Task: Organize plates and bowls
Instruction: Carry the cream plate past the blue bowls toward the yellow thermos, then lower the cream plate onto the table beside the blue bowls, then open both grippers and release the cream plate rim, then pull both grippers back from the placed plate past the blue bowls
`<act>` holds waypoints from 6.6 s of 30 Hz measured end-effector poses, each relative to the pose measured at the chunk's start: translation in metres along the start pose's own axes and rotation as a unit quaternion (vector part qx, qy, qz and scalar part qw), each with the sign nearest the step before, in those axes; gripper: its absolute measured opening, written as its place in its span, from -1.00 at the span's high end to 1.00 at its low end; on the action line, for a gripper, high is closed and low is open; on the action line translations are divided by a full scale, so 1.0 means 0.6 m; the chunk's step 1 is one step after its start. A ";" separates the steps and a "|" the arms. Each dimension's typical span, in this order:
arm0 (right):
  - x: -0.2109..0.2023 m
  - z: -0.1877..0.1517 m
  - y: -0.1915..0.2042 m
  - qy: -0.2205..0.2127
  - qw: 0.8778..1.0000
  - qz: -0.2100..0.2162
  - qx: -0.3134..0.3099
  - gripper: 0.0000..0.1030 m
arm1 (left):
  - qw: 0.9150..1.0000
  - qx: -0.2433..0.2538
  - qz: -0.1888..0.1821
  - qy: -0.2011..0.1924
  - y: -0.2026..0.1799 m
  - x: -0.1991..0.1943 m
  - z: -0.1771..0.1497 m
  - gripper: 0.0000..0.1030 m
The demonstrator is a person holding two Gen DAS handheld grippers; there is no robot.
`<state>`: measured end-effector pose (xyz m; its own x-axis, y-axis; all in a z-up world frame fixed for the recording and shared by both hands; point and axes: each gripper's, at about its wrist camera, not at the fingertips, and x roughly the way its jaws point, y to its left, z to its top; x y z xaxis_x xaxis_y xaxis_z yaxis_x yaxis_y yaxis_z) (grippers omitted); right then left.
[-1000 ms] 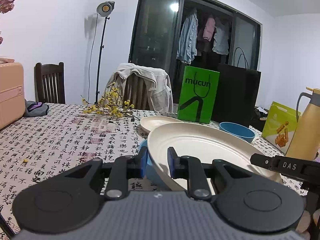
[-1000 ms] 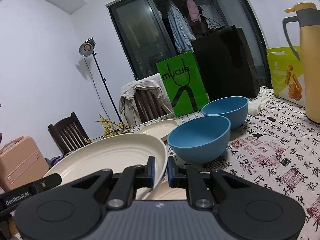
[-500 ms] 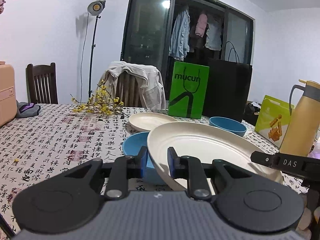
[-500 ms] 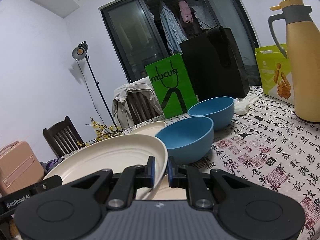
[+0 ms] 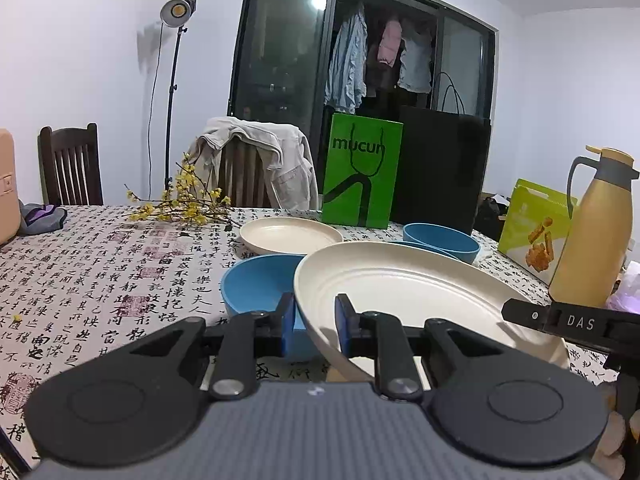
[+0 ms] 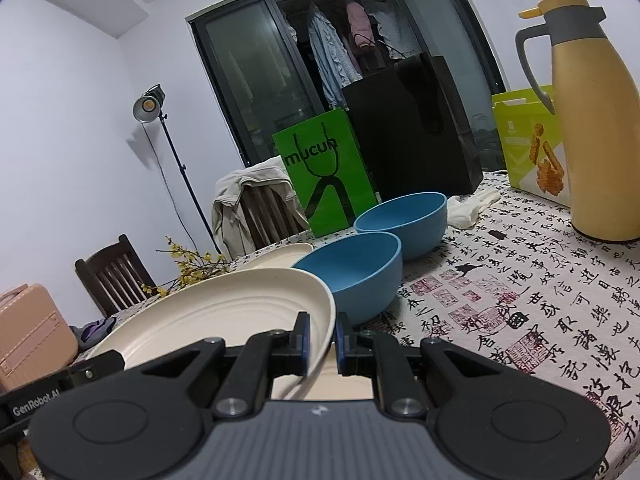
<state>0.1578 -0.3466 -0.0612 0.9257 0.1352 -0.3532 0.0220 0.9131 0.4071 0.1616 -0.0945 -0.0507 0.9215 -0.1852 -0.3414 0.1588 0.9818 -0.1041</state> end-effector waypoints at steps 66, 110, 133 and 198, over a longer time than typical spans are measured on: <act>0.014 -0.045 -0.056 0.034 0.998 -0.053 -0.015 0.76 | 0.996 0.069 -0.005 0.052 -0.050 0.053 -0.078 0.58; 0.038 -0.063 -0.074 0.030 0.997 -0.037 -0.066 0.12 | 0.995 0.088 0.006 0.044 -0.050 0.072 -0.103 -0.22; 0.065 -0.024 -0.125 -0.057 0.997 0.004 -0.048 -1.00 | 0.999 -0.015 0.023 -0.021 0.068 0.046 -0.088 -1.00; 0.058 -0.041 -0.107 -0.072 0.994 -0.047 -0.072 -1.00 | 0.996 -0.086 0.005 -0.016 0.100 0.052 -0.097 -1.00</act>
<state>0.1796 -0.3910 -0.1202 0.9667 -0.0004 -0.2560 0.0667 0.9659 0.2503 0.1790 -0.0438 -0.1219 0.9343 -0.1710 -0.3128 0.0889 0.9615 -0.2600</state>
